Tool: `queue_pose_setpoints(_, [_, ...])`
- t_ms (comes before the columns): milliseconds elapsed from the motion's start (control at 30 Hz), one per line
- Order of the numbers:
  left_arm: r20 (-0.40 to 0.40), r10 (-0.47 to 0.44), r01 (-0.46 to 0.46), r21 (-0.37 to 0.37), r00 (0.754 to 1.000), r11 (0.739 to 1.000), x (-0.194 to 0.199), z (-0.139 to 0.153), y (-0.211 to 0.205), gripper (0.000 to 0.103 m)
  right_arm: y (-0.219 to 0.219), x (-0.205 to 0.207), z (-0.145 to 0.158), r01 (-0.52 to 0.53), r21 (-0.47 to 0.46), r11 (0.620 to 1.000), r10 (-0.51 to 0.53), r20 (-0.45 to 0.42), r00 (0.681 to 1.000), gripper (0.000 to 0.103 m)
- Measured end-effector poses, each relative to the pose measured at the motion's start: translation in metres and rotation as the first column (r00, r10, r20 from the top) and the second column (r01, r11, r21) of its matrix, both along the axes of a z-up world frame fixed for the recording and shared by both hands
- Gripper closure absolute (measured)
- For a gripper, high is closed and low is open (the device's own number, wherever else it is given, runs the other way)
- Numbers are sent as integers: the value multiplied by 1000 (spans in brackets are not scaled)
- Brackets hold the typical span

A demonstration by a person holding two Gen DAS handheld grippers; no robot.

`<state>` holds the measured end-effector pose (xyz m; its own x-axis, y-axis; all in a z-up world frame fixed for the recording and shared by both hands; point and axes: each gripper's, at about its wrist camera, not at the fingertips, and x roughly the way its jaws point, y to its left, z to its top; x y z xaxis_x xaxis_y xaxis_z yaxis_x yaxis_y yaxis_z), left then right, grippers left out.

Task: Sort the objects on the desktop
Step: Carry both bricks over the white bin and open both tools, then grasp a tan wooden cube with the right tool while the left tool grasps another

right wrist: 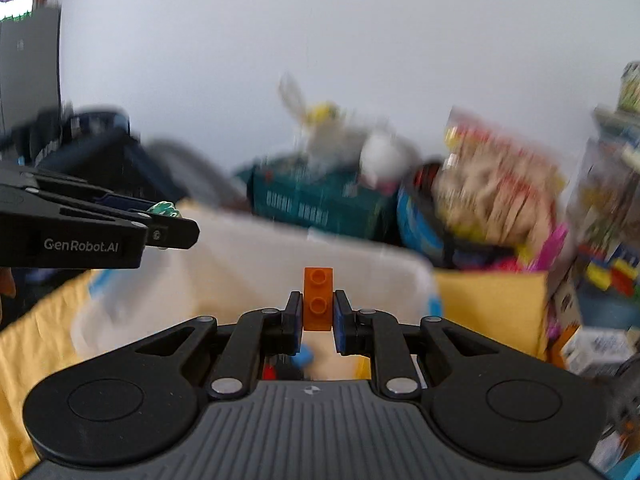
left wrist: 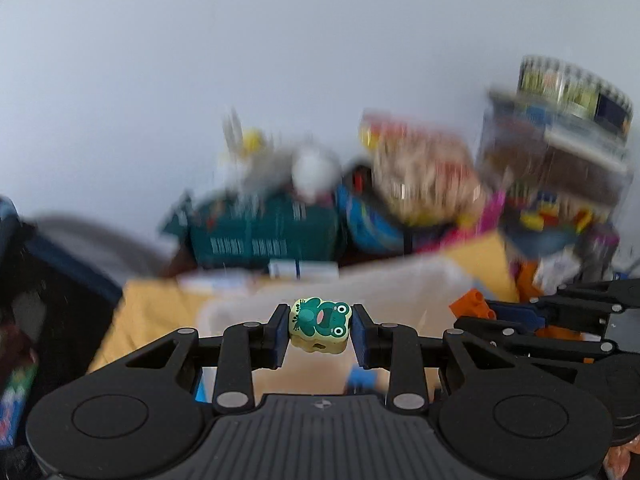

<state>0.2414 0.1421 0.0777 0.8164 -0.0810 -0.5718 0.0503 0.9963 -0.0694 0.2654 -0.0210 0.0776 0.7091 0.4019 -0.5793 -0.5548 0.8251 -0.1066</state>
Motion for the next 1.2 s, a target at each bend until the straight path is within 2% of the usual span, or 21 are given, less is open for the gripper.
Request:
queue_pose_setpoints(67, [-49,-27,30,50,998,998,6,-16,-6,67,0,0,-11,-14,-22,1000,13,-37,999,81])
queue_pose_setpoints(100, [-62,-30,34,59,998,998,7,-21,-7,67,-1,-1,-14,-12,-32,999,11,-35,999,74])
queue_pose_setpoints(167, [-69,-16,18,37,998,999,8,-23,-5,54,-1,-10,-14,-3,-72,997,2,-2,1000,71])
queue_pose_setpoints(200, [-64,5,-4,26,998,1000,6,-23,-3,51,-1,-13,-13,-10,-74,997,10,0,1000,71])
queue_pose_setpoints(267, [-37,48,-48,7,998,999,-5,-14,2,45,-4,-16,-9,-31,-41,999,31,-6,999,69])
queue_pose_setpoints(333, [8,65,-65,-8,998,998,-21,-3,4,40,-9,-25,0,-34,-15,999,34,19,999,61])
queue_pose_setpoints(400, [56,77,-77,-5,995,997,-37,5,1,36,-18,-40,8,-47,44,998,45,36,998,57])
queue_pose_setpoints(467, [108,66,-69,25,992,997,-67,12,-8,31,-29,-61,13,-67,98,993,63,44,997,52])
queue_pose_setpoints(533, [136,52,-61,63,989,996,-93,12,-20,30,-35,-77,11,-72,132,989,66,50,997,40])
queue_pose_setpoints(600, [134,23,-35,85,991,996,-118,8,-32,29,-45,-97,5,-89,139,986,84,39,996,40])
queue_pose_setpoints(767, [56,-46,40,101,997,994,-175,-27,-57,29,-63,-122,-28,-94,109,990,102,-78,992,40])
queue_pose_setpoints(833, [7,-53,53,74,999,996,-188,-46,-62,29,-67,-125,-45,-85,79,993,95,-132,987,40])
queue_pose_setpoints(933, [-69,-75,74,-14,995,997,-197,-74,-63,29,-74,-132,-65,-80,51,996,88,-195,977,40])
queue_pose_setpoints(1100, [-173,-63,55,-52,983,997,-200,-113,-60,29,-83,-147,-85,-81,9,997,81,-243,967,40])
queue_pose_setpoints(1200, [-192,-48,37,-59,980,998,-209,-122,-56,29,-85,-153,-90,-82,15,997,83,-269,960,40])
